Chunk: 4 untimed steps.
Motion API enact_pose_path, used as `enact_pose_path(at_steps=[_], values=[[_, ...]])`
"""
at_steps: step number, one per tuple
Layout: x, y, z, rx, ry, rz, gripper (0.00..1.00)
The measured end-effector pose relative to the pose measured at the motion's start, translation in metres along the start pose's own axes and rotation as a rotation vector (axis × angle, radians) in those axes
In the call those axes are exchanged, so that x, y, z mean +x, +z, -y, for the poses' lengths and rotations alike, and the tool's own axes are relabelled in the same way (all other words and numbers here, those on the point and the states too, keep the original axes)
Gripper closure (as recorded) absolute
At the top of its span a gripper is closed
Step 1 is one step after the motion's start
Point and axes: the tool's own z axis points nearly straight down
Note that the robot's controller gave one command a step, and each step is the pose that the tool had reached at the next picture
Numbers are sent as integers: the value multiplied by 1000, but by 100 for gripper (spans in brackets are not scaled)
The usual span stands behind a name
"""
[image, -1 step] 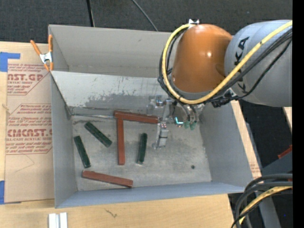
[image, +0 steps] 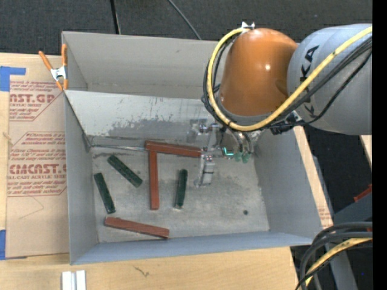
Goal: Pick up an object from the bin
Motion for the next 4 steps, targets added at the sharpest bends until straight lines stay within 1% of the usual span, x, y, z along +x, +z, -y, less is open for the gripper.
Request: enact_pose_path(at_steps=[1,2,3,4], values=[[-4,43,-3,0,-26,8,0],[-15,112,-7,-1,61,4,0],[22,145,2,1,134,-3,0],[32,156,24,0,22,-2,0]])
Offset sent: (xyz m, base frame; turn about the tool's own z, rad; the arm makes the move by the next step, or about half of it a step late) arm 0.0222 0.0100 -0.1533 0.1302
